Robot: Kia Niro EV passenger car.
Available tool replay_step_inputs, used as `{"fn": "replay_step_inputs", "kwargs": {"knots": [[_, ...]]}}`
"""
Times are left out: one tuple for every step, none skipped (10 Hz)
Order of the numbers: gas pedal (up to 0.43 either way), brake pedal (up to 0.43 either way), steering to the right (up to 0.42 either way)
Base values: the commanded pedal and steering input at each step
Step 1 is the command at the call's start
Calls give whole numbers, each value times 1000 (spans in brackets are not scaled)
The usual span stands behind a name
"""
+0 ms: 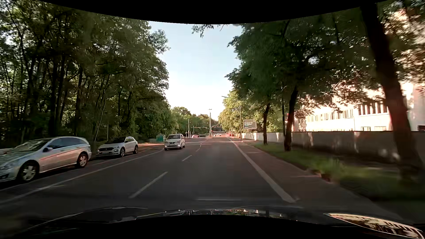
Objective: Follow the waypoints while adhering to traffic rules and regulations
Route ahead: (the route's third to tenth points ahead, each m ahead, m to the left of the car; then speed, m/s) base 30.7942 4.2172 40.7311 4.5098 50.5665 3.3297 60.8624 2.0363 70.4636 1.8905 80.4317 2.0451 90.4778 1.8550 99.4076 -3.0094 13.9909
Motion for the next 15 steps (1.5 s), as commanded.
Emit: {"fn": "replay_step_inputs", "kwargs": {"knots": [[87, 6, 1], [87, 6, 1], [87, 6, 0], [87, 6, 0], [87, 6, 0], [67, 6, -1], [59, 6, -1], [59, 6, -1], [59, 6, -1], [59, 6, -2], [59, 6, -3], [47, 6, -4], [20, 6, -4], [20, 6, -3], [0, 6, -3]]}}
